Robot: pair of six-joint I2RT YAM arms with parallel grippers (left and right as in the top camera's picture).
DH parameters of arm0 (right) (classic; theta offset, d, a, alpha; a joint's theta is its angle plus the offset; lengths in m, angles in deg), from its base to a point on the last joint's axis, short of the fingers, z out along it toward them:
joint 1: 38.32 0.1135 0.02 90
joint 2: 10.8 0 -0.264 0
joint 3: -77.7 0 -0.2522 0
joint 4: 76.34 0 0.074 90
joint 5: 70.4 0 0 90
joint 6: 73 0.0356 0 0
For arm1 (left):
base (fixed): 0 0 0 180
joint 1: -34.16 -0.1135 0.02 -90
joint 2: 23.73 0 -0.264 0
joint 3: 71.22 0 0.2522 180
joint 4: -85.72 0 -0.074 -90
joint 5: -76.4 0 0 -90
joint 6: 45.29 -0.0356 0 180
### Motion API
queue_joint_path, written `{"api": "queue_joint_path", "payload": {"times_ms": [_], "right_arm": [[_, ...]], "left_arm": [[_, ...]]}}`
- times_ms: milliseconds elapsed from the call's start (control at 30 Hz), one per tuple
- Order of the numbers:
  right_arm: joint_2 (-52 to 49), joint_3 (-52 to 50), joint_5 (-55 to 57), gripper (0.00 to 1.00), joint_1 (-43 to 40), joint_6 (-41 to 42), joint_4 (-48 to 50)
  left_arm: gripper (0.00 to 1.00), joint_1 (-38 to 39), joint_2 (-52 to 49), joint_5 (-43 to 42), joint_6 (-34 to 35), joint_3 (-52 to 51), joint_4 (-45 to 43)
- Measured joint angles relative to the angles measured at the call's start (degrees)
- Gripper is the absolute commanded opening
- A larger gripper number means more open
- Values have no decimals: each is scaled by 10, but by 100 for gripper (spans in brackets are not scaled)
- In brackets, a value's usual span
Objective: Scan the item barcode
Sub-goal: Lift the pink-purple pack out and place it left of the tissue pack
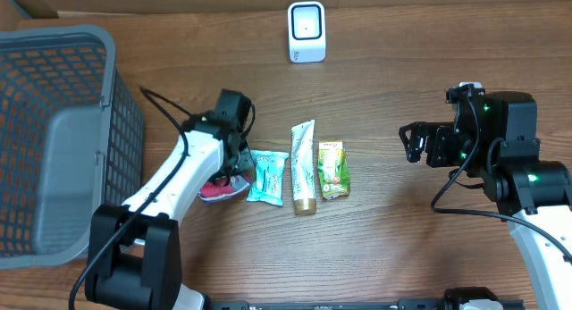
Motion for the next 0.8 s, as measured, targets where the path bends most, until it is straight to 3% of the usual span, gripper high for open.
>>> {"api": "queue_joint_path", "payload": {"times_ms": [67, 200, 333, 600, 800], "right_arm": [[0, 0, 0, 100, 0, 0, 0], [0, 0, 0, 100, 0, 0, 0], [0, 0, 0, 100, 0, 0, 0], [0, 0, 0, 100, 0, 0, 0], [0, 0, 0, 100, 0, 0, 0]], "left_arm": [[73, 0, 0, -7, -6, -6, -14], [76, 0, 0, -37, -47, -1, -25], [76, 0, 0, -58, -86, 52, 27], [76, 0, 16, -69, -146, 295, 182], [84, -2, 76, -50, -177, 461, 289]]}}
